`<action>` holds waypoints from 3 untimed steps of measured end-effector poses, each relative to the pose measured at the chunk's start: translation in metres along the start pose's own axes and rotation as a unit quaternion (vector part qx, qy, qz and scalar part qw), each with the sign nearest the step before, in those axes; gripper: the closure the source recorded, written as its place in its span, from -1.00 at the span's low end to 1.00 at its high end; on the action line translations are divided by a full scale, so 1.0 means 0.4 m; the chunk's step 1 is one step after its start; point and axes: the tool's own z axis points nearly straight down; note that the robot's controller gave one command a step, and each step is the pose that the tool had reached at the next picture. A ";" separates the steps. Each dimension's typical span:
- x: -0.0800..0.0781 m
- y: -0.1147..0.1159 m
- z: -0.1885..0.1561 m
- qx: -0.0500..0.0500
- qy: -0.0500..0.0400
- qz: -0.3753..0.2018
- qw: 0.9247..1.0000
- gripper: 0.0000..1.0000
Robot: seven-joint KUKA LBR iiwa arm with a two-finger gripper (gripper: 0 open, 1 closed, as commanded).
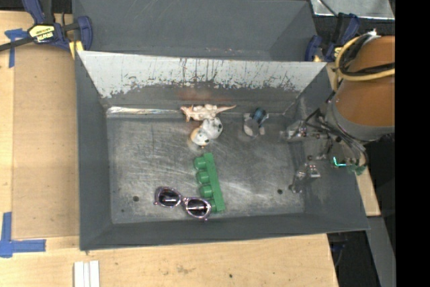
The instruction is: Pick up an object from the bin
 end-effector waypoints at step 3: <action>-0.201 0.034 0.172 0.000 -0.001 -0.108 0.994 -1.00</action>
Offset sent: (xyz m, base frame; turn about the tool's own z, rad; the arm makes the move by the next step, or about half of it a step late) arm 0.0925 0.0037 -0.1230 -0.0139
